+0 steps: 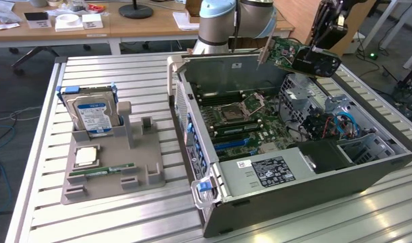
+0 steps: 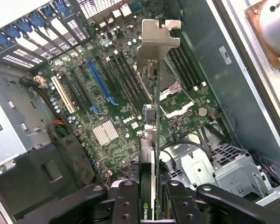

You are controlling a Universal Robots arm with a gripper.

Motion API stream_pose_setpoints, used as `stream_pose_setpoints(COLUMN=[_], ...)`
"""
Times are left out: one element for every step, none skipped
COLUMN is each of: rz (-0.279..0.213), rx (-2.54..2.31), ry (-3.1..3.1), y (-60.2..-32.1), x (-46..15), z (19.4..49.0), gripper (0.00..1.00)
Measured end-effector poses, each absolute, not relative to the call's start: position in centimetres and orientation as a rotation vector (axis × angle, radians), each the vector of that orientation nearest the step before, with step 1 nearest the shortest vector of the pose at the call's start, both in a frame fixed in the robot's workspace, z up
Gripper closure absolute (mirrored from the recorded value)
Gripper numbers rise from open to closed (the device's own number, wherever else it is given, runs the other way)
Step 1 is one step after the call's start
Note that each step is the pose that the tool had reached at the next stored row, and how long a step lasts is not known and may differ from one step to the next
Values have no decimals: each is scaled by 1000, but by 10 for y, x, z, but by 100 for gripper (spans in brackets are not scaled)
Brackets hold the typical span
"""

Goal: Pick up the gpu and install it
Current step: 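Insert the gpu into the slot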

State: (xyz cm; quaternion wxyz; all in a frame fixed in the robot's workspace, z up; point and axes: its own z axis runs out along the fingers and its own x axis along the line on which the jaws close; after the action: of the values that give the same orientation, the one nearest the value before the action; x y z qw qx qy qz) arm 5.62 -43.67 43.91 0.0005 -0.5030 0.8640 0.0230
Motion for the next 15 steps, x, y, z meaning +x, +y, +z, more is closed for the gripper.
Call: stream_pose_setpoints(rz=[72, 72, 72, 72, 72, 73, 72, 72, 72, 72, 72, 72, 72, 72, 72], rx=[-1580, -1583, -1594, -1608, -1626, -1646, -1667, -1688, -1709, -1734, -1756, -1778, -1800, -1822, -1844], ry=[2713, 2711, 2705, 2697, 2687, 2675, 2663, 2650, 2636, 2621, 2606, 2592, 2577, 2562, 2547], y=[-437, -437, -437, -437, -437, -437, -437, -437, -437, -437, -437, -437, -437, -437, -437], x=[56, 56, 56, 56, 56, 56, 56, 56, 56, 56, 56, 56, 56, 56, 56], z=[439, 439, 439, 439, 439, 439, 439, 439, 439, 439, 438, 438, 438, 438, 438], gripper=[74, 74, 74, 74, 74, 74, 74, 74, 74, 74, 74, 74, 74, 74, 74])
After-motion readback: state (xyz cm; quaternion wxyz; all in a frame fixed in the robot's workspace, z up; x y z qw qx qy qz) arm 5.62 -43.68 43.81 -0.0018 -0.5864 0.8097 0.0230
